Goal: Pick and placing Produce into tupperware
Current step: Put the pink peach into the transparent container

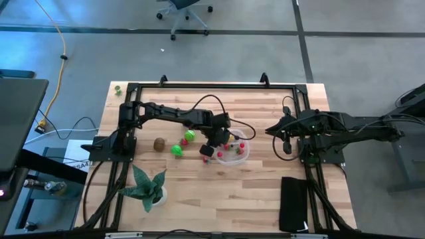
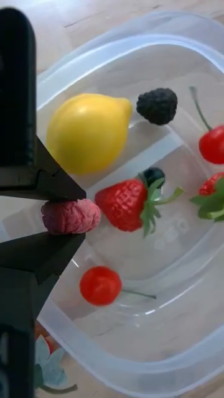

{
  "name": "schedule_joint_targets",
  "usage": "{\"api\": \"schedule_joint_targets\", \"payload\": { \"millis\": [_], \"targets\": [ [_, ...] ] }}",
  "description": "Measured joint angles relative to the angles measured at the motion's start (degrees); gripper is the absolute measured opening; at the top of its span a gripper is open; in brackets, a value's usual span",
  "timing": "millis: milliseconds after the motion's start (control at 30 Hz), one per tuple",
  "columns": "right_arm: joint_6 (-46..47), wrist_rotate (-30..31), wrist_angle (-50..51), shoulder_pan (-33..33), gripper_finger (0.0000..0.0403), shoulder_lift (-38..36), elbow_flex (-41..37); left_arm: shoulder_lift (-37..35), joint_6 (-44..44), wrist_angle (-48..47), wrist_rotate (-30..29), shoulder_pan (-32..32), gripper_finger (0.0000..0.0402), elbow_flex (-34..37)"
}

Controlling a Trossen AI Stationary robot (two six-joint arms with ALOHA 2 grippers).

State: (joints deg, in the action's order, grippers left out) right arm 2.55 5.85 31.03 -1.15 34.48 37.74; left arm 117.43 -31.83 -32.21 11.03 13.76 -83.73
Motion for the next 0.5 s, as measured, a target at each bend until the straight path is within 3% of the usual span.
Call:
{"api": "schedule_joint_targets", "payload": {
  "millis": [233,500],
  "targets": [
    [0.0,0.0,0.0,0.0,0.0030,0.0,0.0,0.0,-0.8,0.1,0.0,0.1,0.0075,0.0],
    [0.0,0.0,0.0,0.0,0.0030,0.0,0.0,0.0,-0.3,0.5,-0.1,0.1,0.0136,0.0]
  ]
}}
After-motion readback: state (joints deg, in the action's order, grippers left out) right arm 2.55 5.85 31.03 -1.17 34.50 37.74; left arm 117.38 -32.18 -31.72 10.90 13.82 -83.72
